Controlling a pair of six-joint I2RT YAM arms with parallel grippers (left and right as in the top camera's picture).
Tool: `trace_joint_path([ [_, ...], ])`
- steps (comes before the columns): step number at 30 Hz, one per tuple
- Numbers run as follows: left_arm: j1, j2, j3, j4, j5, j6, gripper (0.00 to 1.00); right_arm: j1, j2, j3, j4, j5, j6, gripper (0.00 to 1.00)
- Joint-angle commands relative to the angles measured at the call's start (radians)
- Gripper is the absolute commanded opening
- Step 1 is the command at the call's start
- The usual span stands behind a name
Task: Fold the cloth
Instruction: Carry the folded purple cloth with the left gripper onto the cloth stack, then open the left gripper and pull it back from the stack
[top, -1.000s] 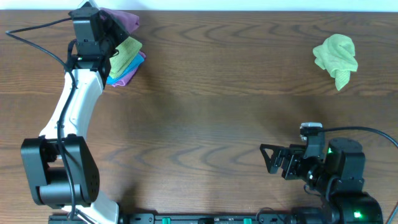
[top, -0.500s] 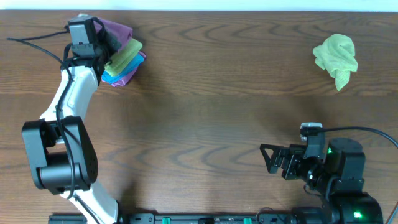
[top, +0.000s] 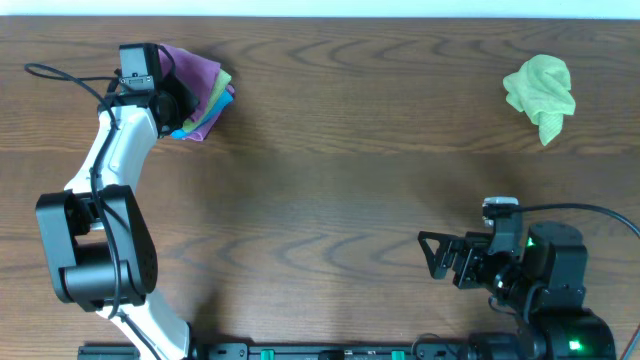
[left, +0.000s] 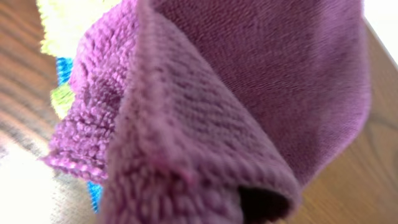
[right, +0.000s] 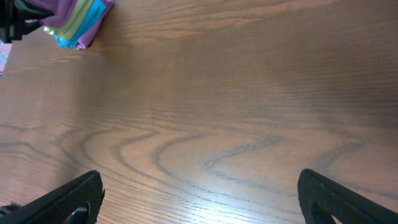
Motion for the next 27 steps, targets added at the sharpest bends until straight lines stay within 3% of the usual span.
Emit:
trace_joint_path([
  [1, 0.004, 0.005, 0.021, -0.021, -0.048, 0.012, 0.25, -0.014, -0.004, -0.004, -0.003, 0.005, 0.006, 0.99],
  [4, 0.004, 0.005, 0.021, -0.019, -0.05, 0.019, 0.54, -0.014, -0.004, -0.004, -0.003, 0.005, 0.006, 0.99],
  [14, 0.055, -0.034, 0.021, -0.025, -0.048, 0.056, 0.98, -0.014, -0.004, -0.004, -0.003, 0.005, 0.006, 0.99],
  [27, 0.087, -0.253, 0.021, -0.108, -0.046, 0.124, 0.95, -0.014, -0.004, -0.004, -0.003, 0.005, 0.006, 0.99],
])
